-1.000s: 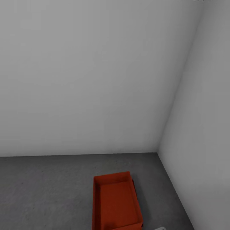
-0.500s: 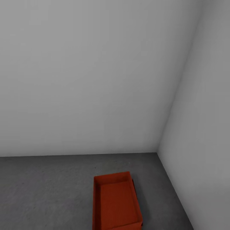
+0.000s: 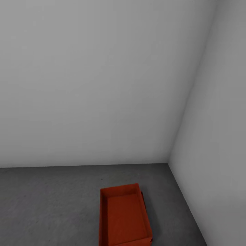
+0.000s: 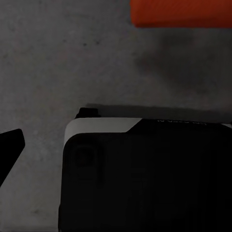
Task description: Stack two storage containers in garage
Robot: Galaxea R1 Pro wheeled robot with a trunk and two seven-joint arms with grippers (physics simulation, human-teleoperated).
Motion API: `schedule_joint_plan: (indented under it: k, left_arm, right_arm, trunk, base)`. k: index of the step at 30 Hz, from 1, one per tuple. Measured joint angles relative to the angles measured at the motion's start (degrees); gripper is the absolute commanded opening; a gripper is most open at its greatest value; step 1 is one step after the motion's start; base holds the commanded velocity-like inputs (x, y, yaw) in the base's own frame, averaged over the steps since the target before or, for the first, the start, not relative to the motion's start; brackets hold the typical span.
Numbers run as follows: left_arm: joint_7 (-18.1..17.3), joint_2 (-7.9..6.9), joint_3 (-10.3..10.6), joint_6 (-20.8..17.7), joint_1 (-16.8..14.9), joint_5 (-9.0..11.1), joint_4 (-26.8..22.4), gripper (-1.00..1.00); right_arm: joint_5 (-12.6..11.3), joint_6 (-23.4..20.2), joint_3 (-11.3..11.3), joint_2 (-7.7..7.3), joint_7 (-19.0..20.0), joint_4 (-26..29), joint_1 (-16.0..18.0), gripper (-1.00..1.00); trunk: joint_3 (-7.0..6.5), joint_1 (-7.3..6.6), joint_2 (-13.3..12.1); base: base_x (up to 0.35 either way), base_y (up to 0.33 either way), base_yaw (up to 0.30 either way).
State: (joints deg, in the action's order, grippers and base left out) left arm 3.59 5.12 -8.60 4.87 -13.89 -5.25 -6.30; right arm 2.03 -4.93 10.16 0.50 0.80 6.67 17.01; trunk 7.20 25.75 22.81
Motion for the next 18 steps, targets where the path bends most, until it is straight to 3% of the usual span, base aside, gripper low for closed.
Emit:
schedule_joint_plan:
  k: [7, 18]
  left_arm:
    - [0.01, 0.03, 0.06, -0.06, 0.28, -0.01, 0.05, 1.0]
    - [0.01, -0.03, 0.01, -0.07, 1.51, -0.01, 0.21, 1.0]
  right_arm:
    - [0.16, 0.04, -0.05, -0.79, 0.0, -4.69, -0.3, 1.0]
    - [-0.01, -0.17, 0.09, -0.92, 0.0, -6.36, -2.67, 1.0]
  trunk:
    - [0.0, 0.0, 0.0]
    - [0.0, 0.0, 0.0]
  base:
    - [0.0, 0.0, 0.0]
    - [0.0, 0.0, 0.0]
